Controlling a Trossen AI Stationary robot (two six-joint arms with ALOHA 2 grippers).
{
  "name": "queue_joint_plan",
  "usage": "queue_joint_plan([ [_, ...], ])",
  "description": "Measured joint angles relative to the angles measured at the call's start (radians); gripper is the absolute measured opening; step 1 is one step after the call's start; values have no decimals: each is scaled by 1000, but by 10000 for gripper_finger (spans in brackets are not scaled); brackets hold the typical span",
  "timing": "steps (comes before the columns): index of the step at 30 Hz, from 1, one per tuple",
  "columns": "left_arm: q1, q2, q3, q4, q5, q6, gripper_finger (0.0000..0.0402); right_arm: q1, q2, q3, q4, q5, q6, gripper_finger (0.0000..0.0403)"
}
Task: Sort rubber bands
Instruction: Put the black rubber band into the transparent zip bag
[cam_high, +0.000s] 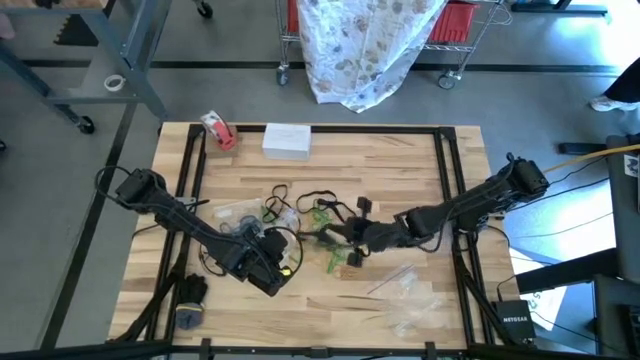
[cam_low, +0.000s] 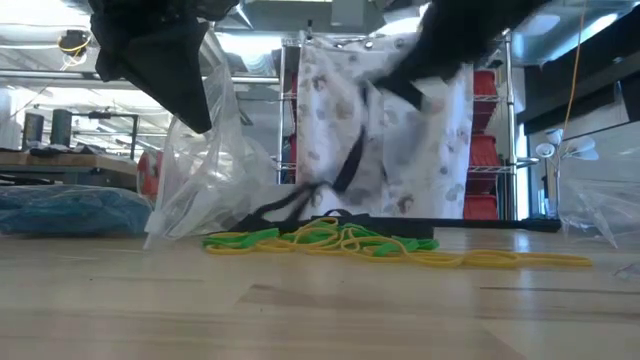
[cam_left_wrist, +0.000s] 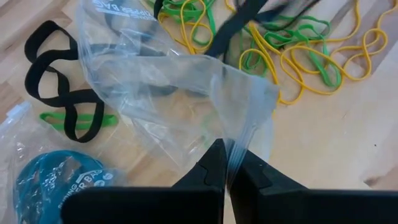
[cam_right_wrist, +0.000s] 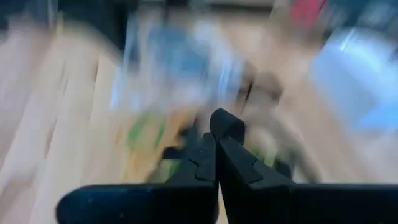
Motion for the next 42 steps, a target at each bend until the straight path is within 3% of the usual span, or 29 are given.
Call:
queue_joint_plan([
  [3,-2,0,0,1,0,-1,1,14,1,-1,-255,-70,161,5],
  [5,-2,0,0,3,0,-1,1,35,1,-2,-384,-55,258,5],
  [7,-1,0,0,4,0,-1,1,56,1,-2,-449,-8,316,5],
  [10,5,0,0,5,0,6,1,80,1,-2,-407,51,337,5],
  [15,14,0,0,14,0,16,1,115,-2,-1,-144,162,177,5],
  [20,13,0,0,27,0,29,1,152,10,3,175,319,-159,5],
  [23,13,0,0,27,0,28,1,159,23,2,144,310,-294,5],
  [26,11,0,0,27,0,24,1,143,25,2,-54,309,-197,5],
  [31,10,0,0,27,0,23,1,108,26,-2,-444,310,200,5],
  [42,11,0,0,29,0,29,1,186,37,0,-365,170,285,5],
])
